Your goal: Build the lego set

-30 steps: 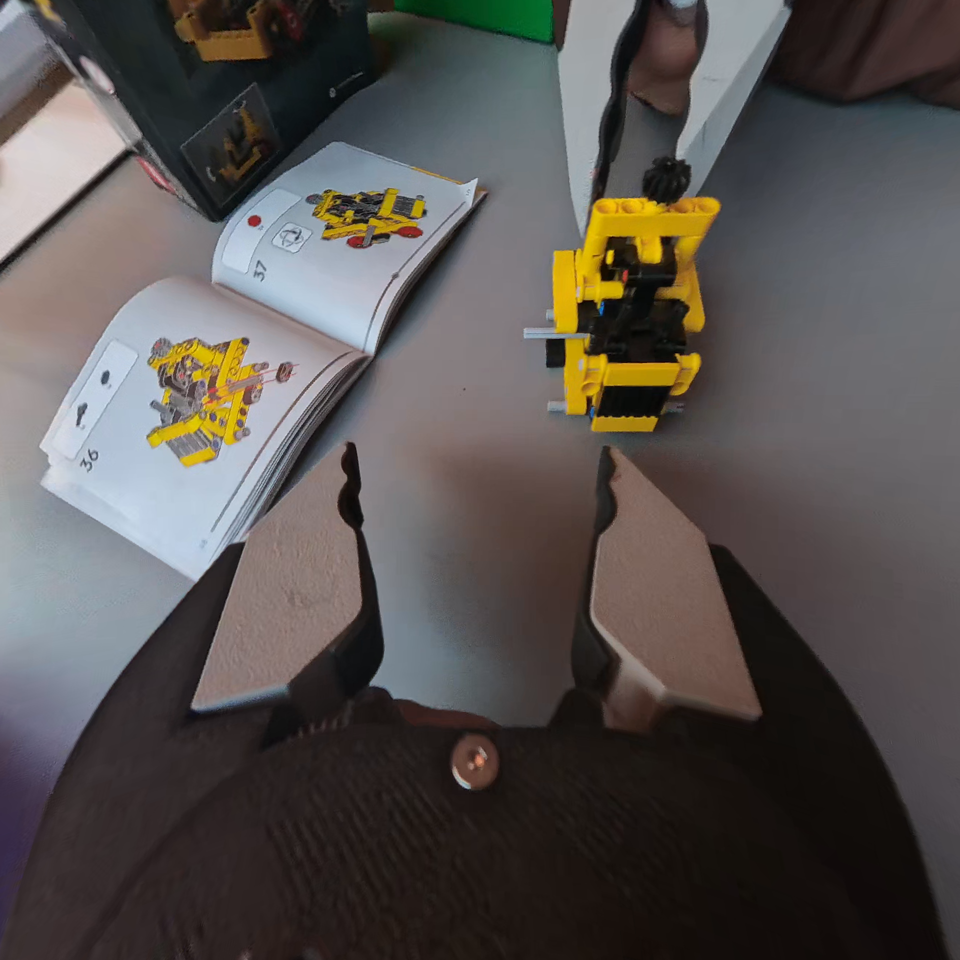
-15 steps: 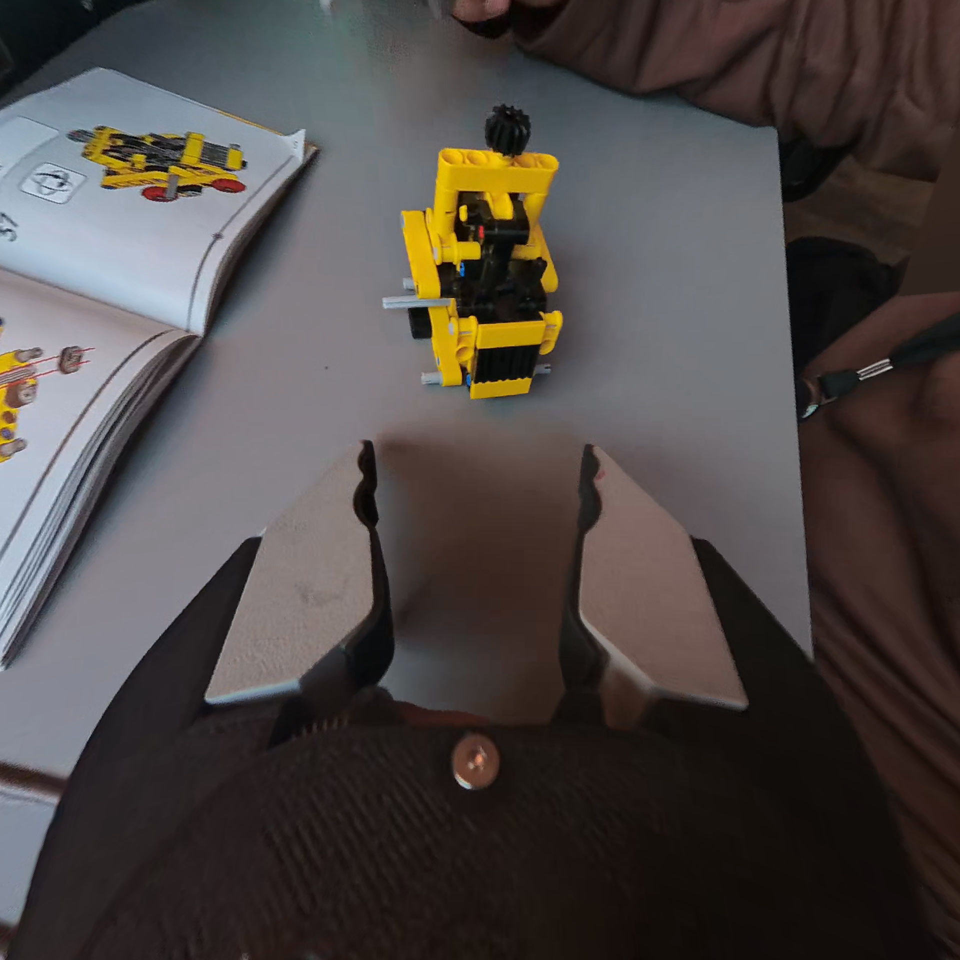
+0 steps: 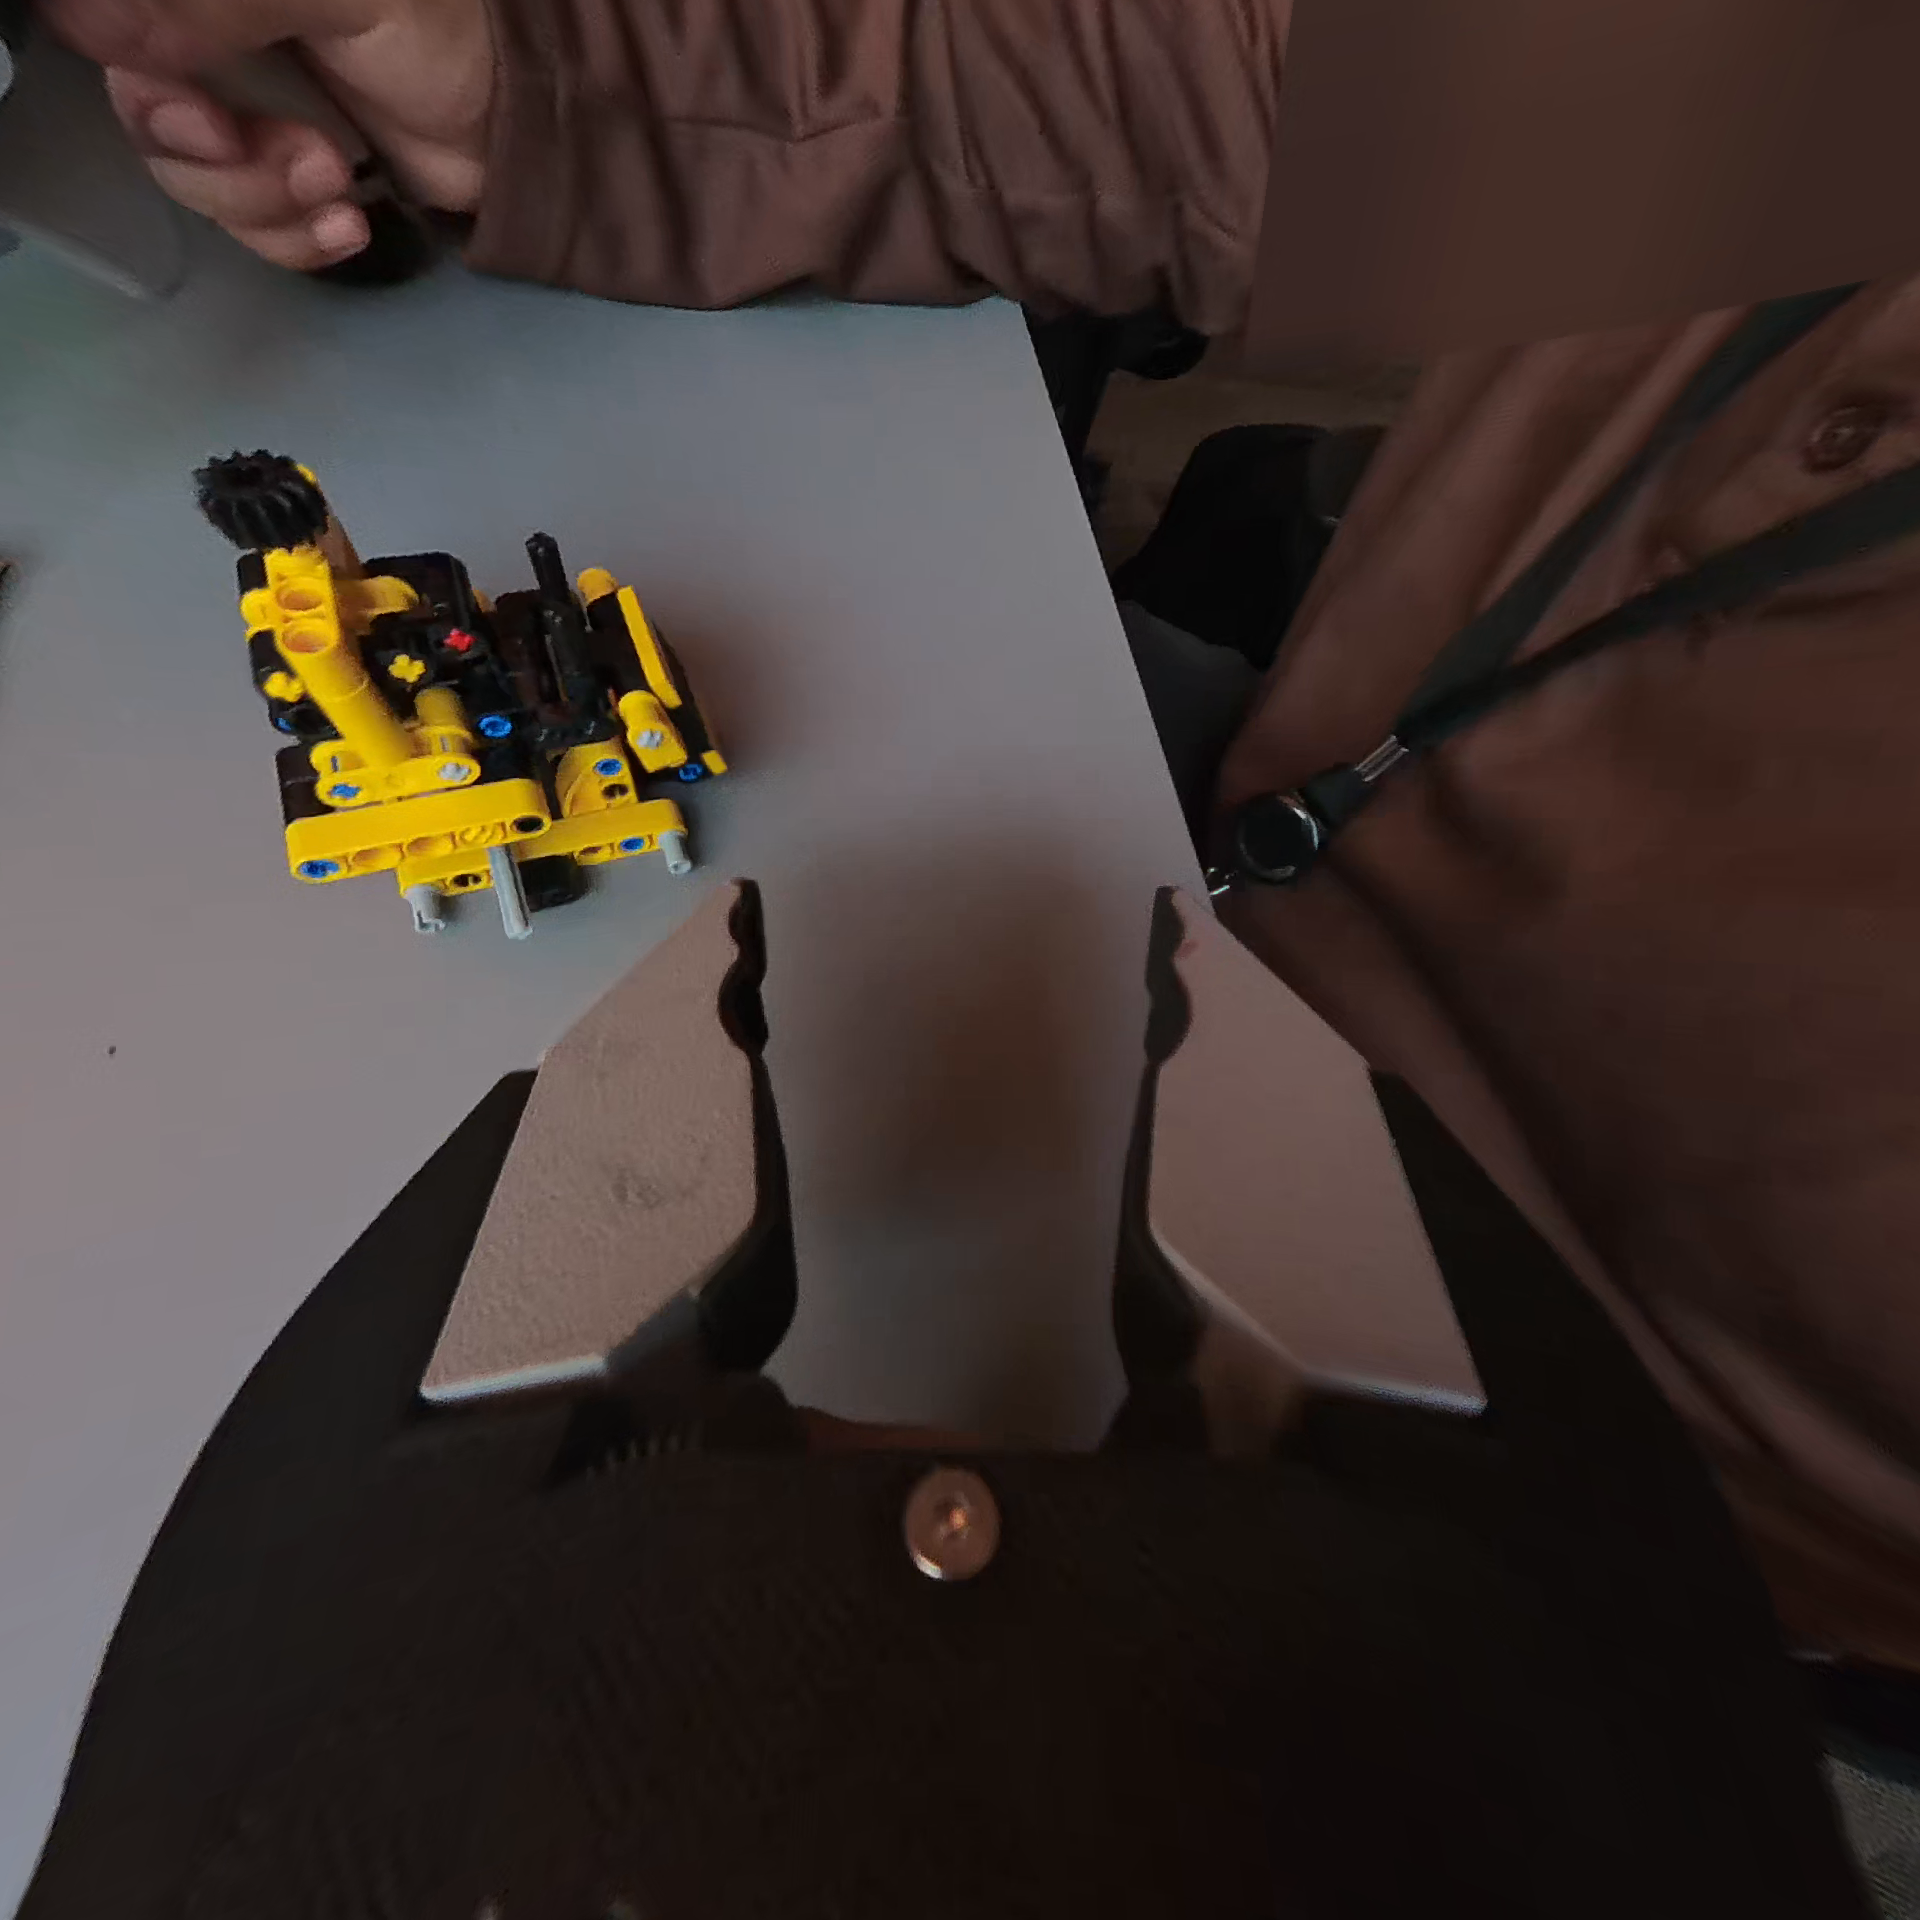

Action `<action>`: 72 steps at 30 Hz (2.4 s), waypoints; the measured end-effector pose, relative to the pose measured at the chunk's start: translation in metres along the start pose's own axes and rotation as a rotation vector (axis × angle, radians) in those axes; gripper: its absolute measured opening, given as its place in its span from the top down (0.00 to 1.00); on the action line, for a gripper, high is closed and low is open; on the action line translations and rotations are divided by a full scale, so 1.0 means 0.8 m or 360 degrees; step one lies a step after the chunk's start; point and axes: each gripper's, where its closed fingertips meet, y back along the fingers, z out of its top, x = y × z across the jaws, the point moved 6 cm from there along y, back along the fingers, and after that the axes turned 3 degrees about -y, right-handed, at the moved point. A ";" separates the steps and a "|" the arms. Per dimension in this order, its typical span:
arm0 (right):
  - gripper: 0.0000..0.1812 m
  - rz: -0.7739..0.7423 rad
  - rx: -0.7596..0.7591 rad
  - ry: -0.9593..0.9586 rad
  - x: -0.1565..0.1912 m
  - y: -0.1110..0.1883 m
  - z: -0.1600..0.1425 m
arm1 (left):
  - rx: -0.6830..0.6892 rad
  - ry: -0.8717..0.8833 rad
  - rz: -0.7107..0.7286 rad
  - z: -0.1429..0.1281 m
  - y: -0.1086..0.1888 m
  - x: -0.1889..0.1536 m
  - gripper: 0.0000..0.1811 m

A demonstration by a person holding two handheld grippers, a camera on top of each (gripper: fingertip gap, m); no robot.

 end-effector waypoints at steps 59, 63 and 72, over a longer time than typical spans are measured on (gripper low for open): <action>0.80 -0.0194 -0.0256 0.0041 0.013 -0.013 0.022 | -0.0186 0.0191 0.1330 0.012 0.169 -0.004 0.80; 0.80 -0.0190 -0.0204 0.0037 0.014 -0.018 0.020 | 0.0164 0.0351 0.1817 -0.024 0.369 0.012 0.83; 0.81 -0.0163 -0.0205 0.0026 0.014 -0.018 0.020 | 0.1208 0.0865 0.1411 -0.188 0.454 0.148 0.83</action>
